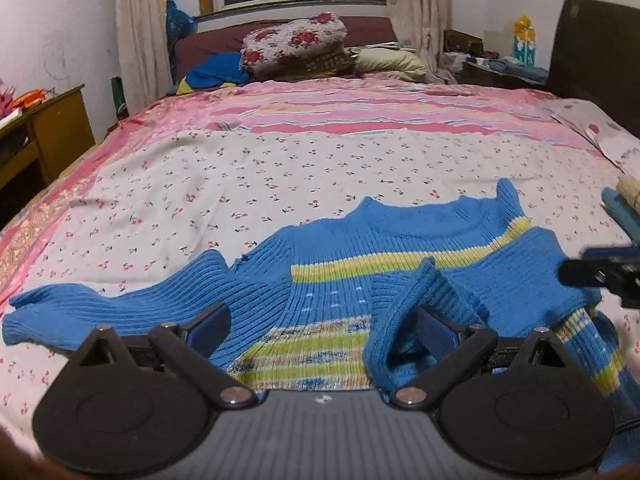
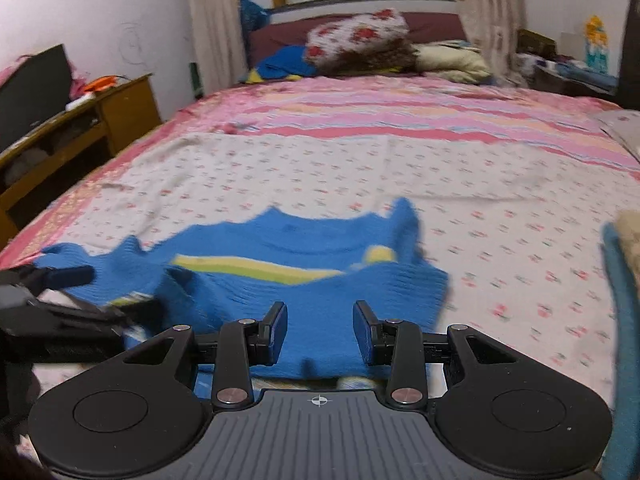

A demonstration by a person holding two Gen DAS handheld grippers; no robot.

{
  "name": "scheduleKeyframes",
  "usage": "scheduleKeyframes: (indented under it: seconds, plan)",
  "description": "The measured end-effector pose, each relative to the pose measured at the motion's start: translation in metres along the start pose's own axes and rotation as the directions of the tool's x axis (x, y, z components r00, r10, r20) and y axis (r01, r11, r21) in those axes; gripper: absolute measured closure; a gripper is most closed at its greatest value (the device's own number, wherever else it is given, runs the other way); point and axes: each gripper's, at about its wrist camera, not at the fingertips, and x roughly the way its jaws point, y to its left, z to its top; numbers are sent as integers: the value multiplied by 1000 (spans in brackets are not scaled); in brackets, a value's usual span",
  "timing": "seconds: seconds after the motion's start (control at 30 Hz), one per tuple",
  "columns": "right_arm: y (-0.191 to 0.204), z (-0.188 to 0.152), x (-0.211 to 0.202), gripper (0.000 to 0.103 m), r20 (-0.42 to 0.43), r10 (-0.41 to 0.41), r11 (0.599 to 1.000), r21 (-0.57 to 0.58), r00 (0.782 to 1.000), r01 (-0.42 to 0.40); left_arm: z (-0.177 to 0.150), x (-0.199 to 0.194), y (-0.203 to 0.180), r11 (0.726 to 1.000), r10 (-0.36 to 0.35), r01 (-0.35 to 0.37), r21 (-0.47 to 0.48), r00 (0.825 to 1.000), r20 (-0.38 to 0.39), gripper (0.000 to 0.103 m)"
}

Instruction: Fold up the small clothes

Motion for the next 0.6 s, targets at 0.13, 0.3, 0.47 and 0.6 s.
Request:
scheduleKeyframes:
  seconds: [0.13,0.3,0.47,0.6]
  plan:
    - [-11,-8,0,67,-19,-41,999,16,999,41,0,8,-5,999,-28,28,-22,999,-28,0]
    - [-7,-12,2,67,-26,-60,998,-13,998,60,-2,17,-22,1000,-4,5,30,999,-37,20]
    - [-5,-15,6,67,-36,-65,997,-36,997,64,2,32,-2,998,-19,14,-66,996,-86,66]
    - [-5,-16,11,67,-34,-81,995,-62,996,79,6,32,33,982,52,-65,-177,996,-75,76]
